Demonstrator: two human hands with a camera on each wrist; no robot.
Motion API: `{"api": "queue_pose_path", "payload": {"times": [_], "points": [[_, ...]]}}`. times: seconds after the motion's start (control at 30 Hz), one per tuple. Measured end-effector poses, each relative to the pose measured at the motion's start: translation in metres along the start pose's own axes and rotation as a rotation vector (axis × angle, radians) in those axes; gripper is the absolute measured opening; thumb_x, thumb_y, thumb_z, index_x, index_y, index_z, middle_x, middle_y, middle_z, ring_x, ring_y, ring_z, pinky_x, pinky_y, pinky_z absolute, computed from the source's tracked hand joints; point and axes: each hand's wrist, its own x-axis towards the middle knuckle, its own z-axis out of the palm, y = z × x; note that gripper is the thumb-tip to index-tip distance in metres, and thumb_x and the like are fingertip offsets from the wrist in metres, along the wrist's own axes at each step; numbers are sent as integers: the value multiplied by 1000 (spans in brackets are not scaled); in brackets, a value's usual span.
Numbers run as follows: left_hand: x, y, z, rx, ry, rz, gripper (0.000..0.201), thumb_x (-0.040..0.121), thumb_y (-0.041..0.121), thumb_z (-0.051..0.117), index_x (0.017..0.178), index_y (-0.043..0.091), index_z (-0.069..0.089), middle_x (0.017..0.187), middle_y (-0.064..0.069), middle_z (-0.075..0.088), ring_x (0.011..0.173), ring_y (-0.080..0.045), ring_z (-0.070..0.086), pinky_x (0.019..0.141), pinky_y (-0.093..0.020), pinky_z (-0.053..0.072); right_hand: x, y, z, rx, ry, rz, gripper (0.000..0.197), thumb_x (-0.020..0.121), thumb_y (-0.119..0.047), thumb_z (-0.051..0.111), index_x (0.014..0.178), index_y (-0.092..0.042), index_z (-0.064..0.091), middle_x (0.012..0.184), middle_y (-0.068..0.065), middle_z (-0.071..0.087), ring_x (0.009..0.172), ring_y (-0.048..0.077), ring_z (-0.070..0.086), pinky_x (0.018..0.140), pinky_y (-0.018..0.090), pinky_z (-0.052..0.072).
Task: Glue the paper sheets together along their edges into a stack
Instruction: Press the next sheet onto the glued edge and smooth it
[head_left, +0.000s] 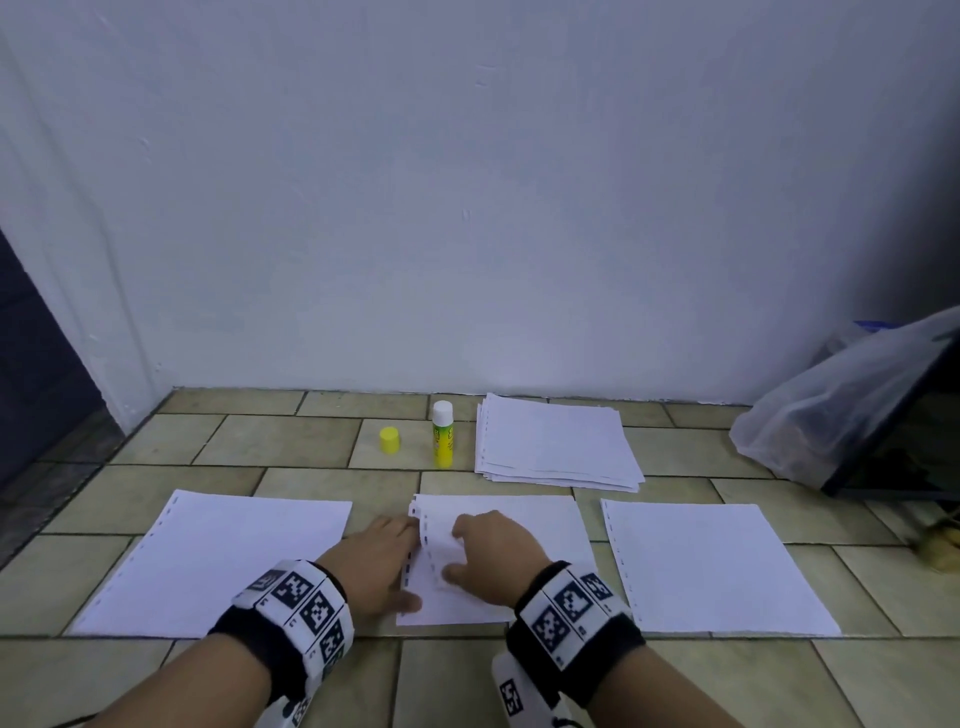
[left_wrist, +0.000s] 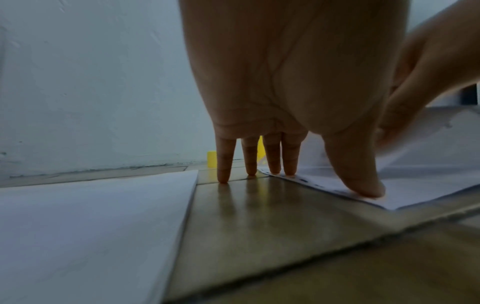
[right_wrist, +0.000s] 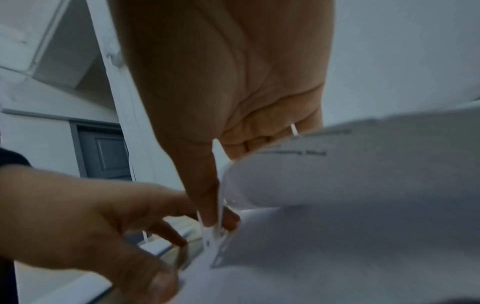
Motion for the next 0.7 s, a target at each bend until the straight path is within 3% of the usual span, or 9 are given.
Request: {"api": "queue_pose_path", "payload": {"times": [0.07, 0.2, 0.4, 0.5, 0.7], "points": [[0, -1, 1, 6, 7, 10, 80, 86, 45, 64, 149, 16, 25, 155, 2, 19, 141, -16, 21, 113, -32, 28, 4, 1, 5, 19, -29, -5, 47, 90, -35, 59, 128, -8, 50, 127, 13, 54, 116, 28, 51, 95, 36, 44], [-3, -3, 0, 3, 35, 5, 67, 82, 50, 67, 137, 18, 46, 146, 4, 20, 133, -13, 28, 106, -28, 37, 8, 5, 9, 34, -12, -8, 50, 89, -38, 60, 128, -9, 51, 126, 12, 55, 115, 27, 52, 95, 34, 44], [-9, 0, -3, -31, 42, -62, 78, 79, 48, 71, 142, 23, 32, 142, 5, 39, 128, -13, 41, 103, -30, 41, 9, 4, 13, 44, 7, -2, 51, 88, -38, 61, 127, -10, 44, 122, 13, 56, 111, 29, 53, 91, 35, 44], [-14, 1, -4, 9, 32, -79, 72, 82, 51, 66, 140, 22, 36, 142, 5, 39, 127, -13, 41, 102, -30, 41, 10, 4, 17, 59, 4, -11, 54, 88, -37, 61, 131, -12, 40, 123, 12, 56, 112, 29, 53, 93, 36, 45], [-16, -2, -1, 32, 30, -40, 67, 85, 53, 61, 143, 28, 40, 147, 10, 35, 130, -11, 35, 102, -30, 40, 15, -1, 24, -13, -55, -31, 66, 88, -45, 60, 141, -13, 36, 139, 10, 40, 129, 25, 38, 104, 40, 39]]}}
